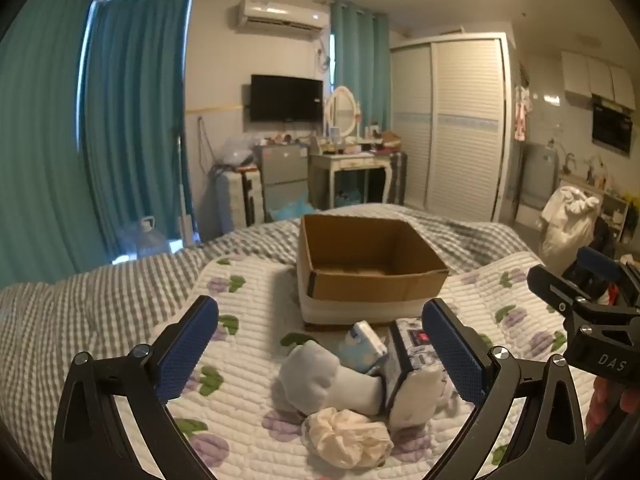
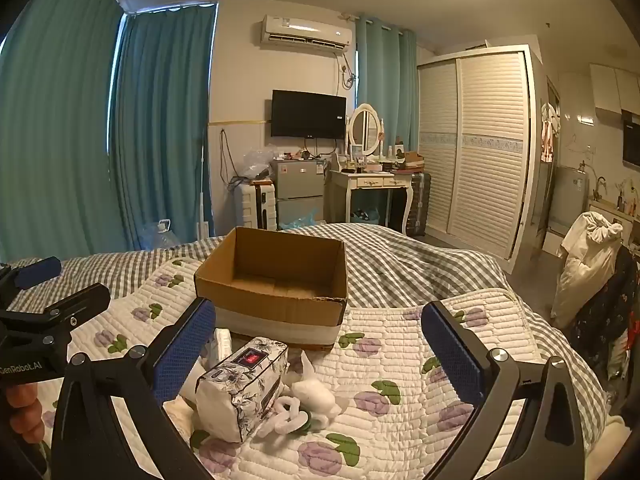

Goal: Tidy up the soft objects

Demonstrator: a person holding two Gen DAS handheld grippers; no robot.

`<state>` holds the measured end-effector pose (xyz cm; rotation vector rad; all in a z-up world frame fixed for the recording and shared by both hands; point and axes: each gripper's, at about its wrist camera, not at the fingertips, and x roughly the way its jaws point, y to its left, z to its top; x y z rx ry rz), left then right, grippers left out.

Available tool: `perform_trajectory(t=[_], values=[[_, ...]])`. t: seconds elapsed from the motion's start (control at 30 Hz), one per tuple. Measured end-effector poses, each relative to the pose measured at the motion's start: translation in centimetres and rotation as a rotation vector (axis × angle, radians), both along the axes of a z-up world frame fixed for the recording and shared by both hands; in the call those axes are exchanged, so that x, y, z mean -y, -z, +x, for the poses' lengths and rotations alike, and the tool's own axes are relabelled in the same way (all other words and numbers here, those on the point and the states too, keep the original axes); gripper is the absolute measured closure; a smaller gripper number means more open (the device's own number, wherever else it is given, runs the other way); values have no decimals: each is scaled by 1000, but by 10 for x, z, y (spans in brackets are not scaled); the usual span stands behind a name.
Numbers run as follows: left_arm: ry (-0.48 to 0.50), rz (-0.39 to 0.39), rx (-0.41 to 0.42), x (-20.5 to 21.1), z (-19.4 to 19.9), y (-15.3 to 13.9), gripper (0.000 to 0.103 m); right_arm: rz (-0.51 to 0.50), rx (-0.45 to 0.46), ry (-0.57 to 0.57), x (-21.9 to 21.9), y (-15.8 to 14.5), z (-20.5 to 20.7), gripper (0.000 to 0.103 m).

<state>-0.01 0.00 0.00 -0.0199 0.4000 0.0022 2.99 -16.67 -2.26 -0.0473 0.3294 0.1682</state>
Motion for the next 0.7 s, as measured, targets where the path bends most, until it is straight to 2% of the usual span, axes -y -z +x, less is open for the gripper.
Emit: perform_trajectory(t=[0.7], values=[[2, 6, -2, 0, -1, 1, 0, -2, -8, 2, -2, 7, 1, 0]])
